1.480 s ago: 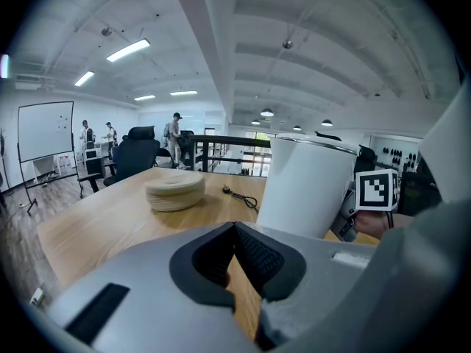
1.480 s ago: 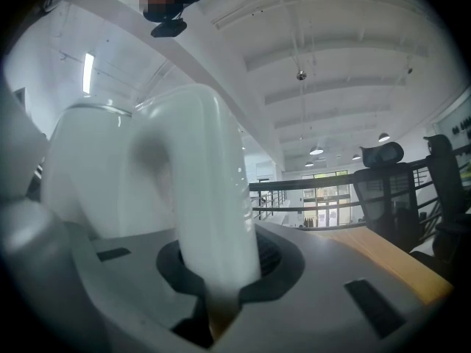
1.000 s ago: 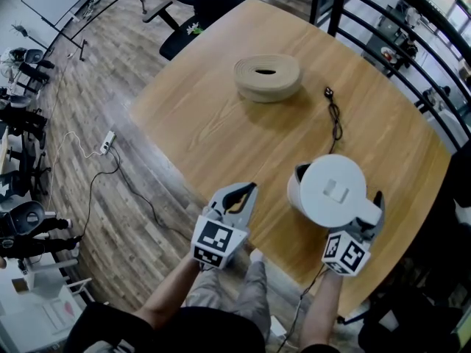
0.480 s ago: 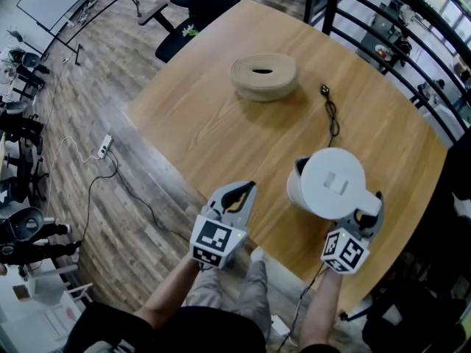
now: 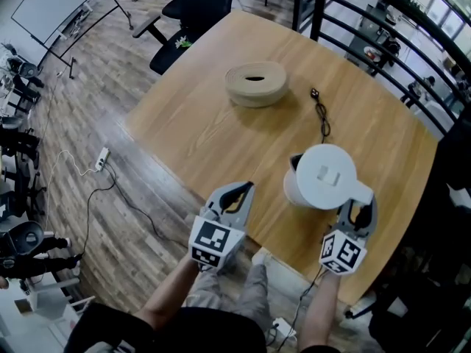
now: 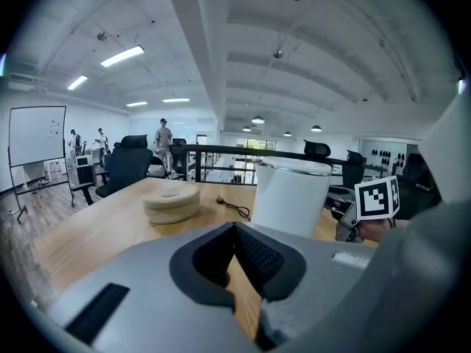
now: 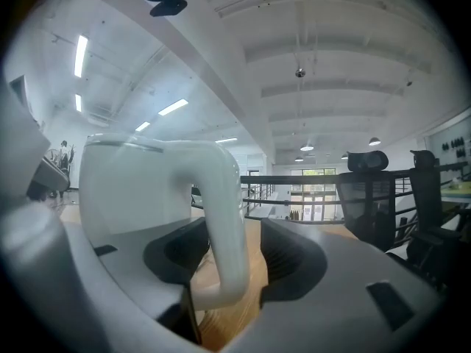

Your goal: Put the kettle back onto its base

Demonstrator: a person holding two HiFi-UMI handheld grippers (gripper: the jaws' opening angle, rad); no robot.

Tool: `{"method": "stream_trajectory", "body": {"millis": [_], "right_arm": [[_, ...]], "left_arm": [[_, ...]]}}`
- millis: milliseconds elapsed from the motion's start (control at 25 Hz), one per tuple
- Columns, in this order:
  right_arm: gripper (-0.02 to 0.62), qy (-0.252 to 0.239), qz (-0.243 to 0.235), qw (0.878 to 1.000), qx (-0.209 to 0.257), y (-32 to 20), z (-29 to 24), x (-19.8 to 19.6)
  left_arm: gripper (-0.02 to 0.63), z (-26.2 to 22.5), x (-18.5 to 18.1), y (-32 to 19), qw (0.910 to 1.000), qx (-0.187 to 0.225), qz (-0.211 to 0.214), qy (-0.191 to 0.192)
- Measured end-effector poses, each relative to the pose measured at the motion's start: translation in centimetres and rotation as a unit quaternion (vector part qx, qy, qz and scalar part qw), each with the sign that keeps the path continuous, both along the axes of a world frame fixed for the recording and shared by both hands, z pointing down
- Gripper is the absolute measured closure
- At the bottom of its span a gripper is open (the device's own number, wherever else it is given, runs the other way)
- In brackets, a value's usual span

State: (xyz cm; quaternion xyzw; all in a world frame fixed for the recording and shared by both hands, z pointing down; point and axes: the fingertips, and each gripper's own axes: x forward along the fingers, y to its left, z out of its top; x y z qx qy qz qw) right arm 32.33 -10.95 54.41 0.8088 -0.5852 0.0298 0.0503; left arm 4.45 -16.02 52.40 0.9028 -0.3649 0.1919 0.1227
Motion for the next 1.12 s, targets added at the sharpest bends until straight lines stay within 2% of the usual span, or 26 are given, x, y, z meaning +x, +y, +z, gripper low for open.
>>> {"method": "stream_trajectory", "body": {"millis": [680,1120], "right_arm": [[0.415,0.003,0.028,1.0,0.005,5.7,-6.0,-3.2],[0.455,0.005,0.072,0.997,0.014,12.0,-10.9,-8.0]], "left_arm": [[0.609,-7.5,0.8,1.8,0.9966,0.039,0.065,0.034],[0.609,-12.0,-0.9,4.9,0.9887,0.068,0.12,0.058]]}}
